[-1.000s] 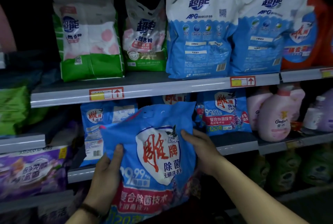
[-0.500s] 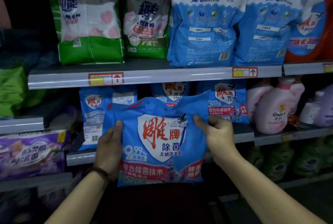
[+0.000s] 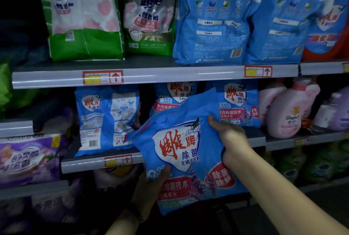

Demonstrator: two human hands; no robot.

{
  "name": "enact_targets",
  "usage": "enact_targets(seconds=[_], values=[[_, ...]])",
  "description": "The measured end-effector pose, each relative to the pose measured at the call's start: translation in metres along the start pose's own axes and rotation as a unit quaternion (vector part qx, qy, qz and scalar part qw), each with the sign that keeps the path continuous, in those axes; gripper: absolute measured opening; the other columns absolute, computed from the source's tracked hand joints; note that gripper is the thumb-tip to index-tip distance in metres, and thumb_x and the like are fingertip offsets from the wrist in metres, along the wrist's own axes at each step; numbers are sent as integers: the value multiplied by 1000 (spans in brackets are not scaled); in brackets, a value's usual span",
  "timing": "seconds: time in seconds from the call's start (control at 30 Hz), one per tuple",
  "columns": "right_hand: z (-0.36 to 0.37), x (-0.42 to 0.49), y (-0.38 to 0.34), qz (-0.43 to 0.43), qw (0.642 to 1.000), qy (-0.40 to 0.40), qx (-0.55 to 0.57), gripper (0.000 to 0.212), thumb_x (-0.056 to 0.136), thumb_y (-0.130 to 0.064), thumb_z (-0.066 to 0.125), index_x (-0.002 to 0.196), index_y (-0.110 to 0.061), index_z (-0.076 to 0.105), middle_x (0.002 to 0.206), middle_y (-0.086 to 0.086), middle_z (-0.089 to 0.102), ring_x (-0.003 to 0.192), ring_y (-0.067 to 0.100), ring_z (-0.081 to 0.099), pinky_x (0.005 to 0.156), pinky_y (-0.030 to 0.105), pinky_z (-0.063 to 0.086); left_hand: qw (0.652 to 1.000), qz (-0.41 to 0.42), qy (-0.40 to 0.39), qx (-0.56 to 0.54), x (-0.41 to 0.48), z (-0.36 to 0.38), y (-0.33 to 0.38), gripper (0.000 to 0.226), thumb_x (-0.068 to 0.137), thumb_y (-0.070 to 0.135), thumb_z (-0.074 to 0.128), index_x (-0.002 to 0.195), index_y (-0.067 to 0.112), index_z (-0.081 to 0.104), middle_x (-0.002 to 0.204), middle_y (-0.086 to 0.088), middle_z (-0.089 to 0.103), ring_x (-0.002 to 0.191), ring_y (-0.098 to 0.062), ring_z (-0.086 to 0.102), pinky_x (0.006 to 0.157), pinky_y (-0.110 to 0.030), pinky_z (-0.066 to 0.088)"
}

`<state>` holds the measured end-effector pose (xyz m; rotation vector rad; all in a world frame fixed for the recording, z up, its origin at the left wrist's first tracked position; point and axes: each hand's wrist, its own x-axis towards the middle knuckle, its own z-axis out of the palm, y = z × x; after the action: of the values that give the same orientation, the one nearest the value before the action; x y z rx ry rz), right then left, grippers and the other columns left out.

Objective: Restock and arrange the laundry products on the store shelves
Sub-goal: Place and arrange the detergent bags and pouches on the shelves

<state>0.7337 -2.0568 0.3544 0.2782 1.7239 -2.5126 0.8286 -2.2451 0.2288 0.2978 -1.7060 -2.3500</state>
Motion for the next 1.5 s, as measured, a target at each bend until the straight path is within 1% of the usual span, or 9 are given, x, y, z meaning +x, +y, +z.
enact_targets(seconds=[0.2, 0.37, 0.47, 0.67, 0.83, 1.2, 1.33, 1.4, 1.5], values=[[-35, 18, -2, 10, 989, -80, -121, 25, 92, -30, 79, 110, -13, 78, 105, 8, 82, 92, 28, 80, 87, 44, 62, 995, -36, 89, -34, 16, 4, 6, 26, 90, 25, 80, 116, 26, 78, 109, -15, 80, 94, -44, 77, 85, -68, 59], [-79, 11, 30, 26, 943, -209, -258, 74, 56, -49, 96, 118, -15, 71, 111, 4, 81, 100, 18, 78, 80, 29, 57, 986, -7, 165, 35, 31, 2, 16, 15, 88, 25, 83, 101, 18, 79, 78, 2, 81, 64, -15, 78, 50, -27, 61], [-89, 10, 58, 40, 925, -268, -268, 92, 47, -42, 104, 127, -18, 66, 116, -4, 80, 108, 12, 76, 85, 22, 59, 982, -25, 186, 35, 42, 1, 21, 26, 86, 25, 85, 110, 17, 77, 88, -3, 81, 63, -16, 77, 49, -26, 59], [-87, 30, 82, -14, 974, -183, -136, 42, 73, -5, 88, 114, -3, 76, 113, 19, 79, 108, 37, 74, 82, 33, 62, 995, -72, 64, -14, 59, 5, 33, 20, 91, 24, 78, 110, 18, 78, 100, -15, 81, 82, -38, 79, 68, -47, 64], [-80, 56, 67, -11, 985, -134, -109, 33, 86, 1, 75, 119, -4, 75, 117, 21, 77, 110, 42, 74, 100, 59, 57, 991, -45, -104, 71, 74, -18, 25, 66, 79, 16, 90, 136, 34, 62, 132, -6, 73, 123, -30, 69, 101, -47, 54], [-32, 152, 58, -115, 962, -113, -220, 30, 91, -16, 80, 120, -14, 72, 108, 1, 81, 100, 16, 77, 86, 27, 62, 961, 116, -9, 251, 171, -18, 19, 61, 63, 42, 90, 119, 33, 66, 115, 4, 78, 110, -19, 74, 101, -53, 57], [-17, 197, 54, -147, 940, -104, -291, 25, 94, -26, 78, 116, -27, 67, 107, -7, 76, 92, 0, 72, 76, 16, 56, 937, 148, 13, 315, 218, -10, 21, 51, 73, 25, 93, 113, 38, 63, 114, 10, 77, 111, -15, 72, 100, -52, 57], [-12, 222, 59, -168, 921, -74, -342, 27, 97, -34, 75, 120, -25, 65, 104, -9, 73, 90, 1, 71, 81, 26, 57, 931, 156, 26, 328, 241, -7, 15, 53, 78, 12, 91, 118, 33, 63, 118, 7, 76, 113, -17, 71, 102, -53, 56], [-2, 251, 77, -143, 840, 11, -523, 46, 100, -51, 64, 130, -17, 55, 113, 8, 71, 106, 33, 68, 91, 50, 58, 916, 133, 67, 372, 263, 1, -5, 57, 85, 25, 84, 136, 30, 58, 124, 7, 74, 118, -23, 68, 106, -47, 53]])
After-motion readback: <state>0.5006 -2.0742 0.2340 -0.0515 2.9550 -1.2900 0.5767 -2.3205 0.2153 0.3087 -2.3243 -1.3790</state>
